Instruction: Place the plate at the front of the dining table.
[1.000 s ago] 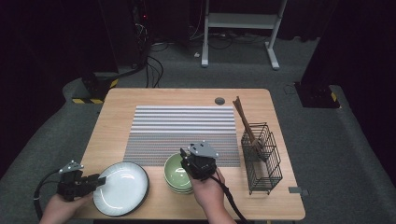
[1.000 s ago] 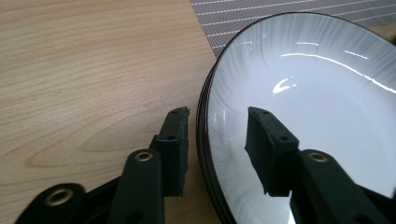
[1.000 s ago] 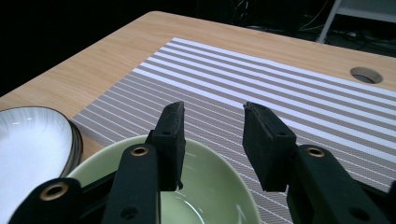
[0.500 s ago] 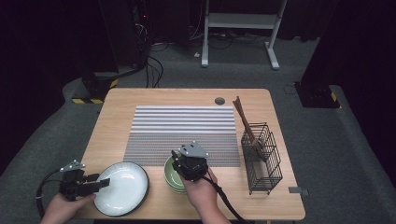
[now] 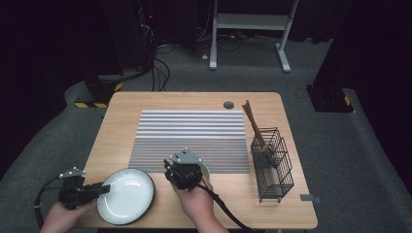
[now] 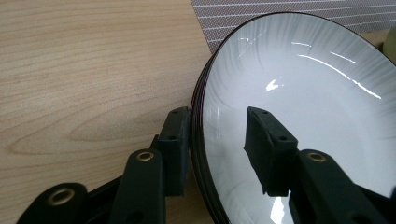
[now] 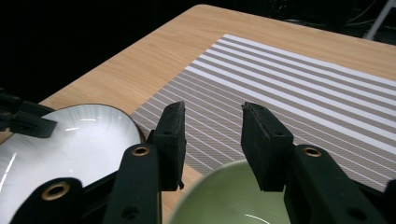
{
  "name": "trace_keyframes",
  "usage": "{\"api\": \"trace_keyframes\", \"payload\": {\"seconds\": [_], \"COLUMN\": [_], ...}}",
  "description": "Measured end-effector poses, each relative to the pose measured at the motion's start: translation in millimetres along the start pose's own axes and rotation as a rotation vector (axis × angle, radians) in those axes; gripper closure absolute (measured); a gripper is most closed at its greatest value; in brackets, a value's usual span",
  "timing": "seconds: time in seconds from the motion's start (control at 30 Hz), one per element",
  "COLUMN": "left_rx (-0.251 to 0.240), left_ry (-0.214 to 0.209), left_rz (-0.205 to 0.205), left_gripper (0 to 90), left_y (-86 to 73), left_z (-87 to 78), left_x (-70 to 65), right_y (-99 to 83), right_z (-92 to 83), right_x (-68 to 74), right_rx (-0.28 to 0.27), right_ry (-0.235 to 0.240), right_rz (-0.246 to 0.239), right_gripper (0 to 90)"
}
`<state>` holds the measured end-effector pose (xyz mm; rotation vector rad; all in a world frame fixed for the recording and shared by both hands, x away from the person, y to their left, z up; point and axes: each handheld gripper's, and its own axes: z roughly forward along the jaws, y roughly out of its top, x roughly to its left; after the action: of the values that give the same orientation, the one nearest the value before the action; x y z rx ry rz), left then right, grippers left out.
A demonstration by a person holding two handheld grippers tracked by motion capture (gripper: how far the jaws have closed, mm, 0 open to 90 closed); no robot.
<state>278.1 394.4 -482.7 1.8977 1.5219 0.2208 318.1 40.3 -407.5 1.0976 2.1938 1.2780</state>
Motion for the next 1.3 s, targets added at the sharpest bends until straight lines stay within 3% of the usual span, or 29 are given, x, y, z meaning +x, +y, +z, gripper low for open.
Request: {"api": "trace_keyframes", "payload": {"seconds": [0.2,0.3,0.47,1.1,1.3], "left_rx": [-0.010,-0.005,-0.002,0.011,0.023], "left_ry": [-0.001,-0.004,-0.007,-0.003,-0.006], "left_rz": [-0.004,0.021,0.023,0.041,0.042], "left_gripper": [64.9,65.0,66.1,63.2,63.6], "left_y": [-1.6,-2.6,-3.0,-2.9,-1.8], "left_z": [-0.5,0.0,-1.0,-3.5,-4.4], "left_x": [1.9,2.8,2.9,0.8,0.7], "right_y": [2.7,3.7,5.1,0.8,0.2], "right_z": [4.1,8.9,12.0,18.7,22.5], "right_x": [9.0,15.3,23.0,50.9,57.0], "right_rx": [0.002,0.011,0.023,0.044,0.071], "right_ry": [0.023,0.042,0.059,0.106,0.134], "right_rz": [-0.005,0.005,0.011,0.013,0.046], "right_gripper": [56.0,54.9,52.9,50.8,49.5]}}
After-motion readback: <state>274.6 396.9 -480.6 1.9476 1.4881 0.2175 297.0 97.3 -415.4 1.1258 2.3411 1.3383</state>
